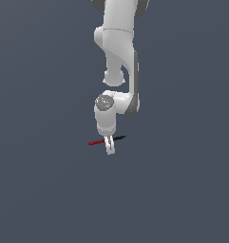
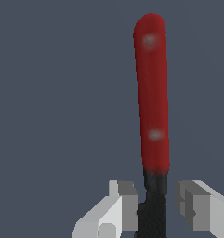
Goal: Pick up the object and move it to a goal position.
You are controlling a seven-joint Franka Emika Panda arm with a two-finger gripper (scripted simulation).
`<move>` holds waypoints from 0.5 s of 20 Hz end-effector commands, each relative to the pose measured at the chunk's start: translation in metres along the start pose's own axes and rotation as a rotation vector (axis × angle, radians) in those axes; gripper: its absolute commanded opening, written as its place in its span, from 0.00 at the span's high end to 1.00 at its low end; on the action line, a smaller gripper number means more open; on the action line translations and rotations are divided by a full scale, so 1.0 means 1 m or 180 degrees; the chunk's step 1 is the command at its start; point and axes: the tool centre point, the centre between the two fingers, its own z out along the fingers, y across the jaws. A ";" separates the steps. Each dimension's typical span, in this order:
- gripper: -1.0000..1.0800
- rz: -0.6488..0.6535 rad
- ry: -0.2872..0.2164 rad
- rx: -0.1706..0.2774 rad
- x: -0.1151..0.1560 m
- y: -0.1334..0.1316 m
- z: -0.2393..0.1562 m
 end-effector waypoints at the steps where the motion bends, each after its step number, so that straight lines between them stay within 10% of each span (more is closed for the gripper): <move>1: 1.00 -0.0009 -0.0002 0.0000 -0.002 -0.001 0.002; 10: 1.00 0.0001 -0.0001 0.0000 -0.009 0.003 -0.010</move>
